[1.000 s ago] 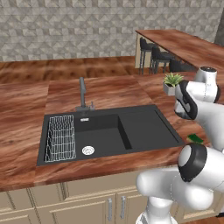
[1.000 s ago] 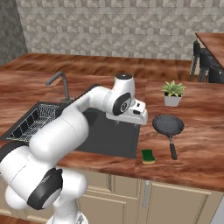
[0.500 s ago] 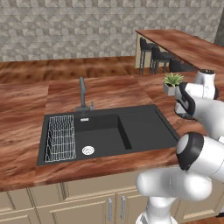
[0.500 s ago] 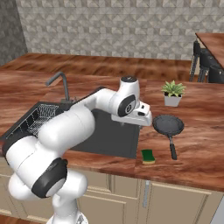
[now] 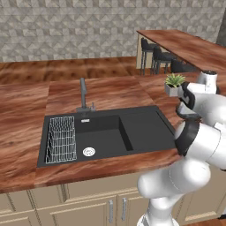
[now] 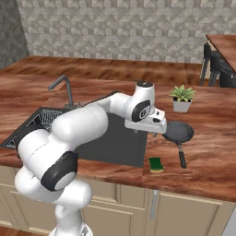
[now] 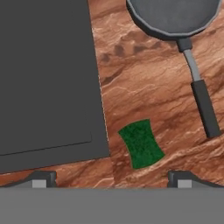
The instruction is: Pick the pan and sponge and place them into the sink. Then turn on the water.
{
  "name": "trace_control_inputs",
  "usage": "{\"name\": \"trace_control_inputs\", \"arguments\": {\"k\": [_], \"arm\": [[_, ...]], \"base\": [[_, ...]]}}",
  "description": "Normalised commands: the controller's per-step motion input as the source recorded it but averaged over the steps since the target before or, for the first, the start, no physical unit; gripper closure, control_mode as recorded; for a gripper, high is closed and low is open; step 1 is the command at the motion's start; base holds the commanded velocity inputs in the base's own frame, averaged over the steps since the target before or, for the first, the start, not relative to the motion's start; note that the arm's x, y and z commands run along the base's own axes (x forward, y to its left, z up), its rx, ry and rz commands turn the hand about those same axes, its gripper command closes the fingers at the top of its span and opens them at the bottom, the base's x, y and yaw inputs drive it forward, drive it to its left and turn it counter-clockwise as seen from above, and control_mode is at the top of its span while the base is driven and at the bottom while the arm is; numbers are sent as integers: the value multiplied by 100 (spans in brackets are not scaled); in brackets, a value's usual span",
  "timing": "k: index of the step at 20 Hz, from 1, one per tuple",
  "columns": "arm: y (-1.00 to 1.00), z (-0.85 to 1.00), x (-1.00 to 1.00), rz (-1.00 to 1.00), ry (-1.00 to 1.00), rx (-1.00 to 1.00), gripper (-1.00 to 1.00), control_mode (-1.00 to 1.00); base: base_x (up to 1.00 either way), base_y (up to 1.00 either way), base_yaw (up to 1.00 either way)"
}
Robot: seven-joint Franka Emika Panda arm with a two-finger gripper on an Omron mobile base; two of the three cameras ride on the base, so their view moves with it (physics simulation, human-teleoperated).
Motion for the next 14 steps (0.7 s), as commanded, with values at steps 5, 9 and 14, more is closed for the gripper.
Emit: {"name": "trace_control_inputs", "arguments": {"k": [5,9,14], "arm": [[-27,-16,15,0,4,2,-100,-100],[-26,-19,17,0,3,1,-100,-100],[-21,-21,12,0,0,0,-100,-100]], "base": [[0,0,0],[0,0,0],[0,0,0]]}}
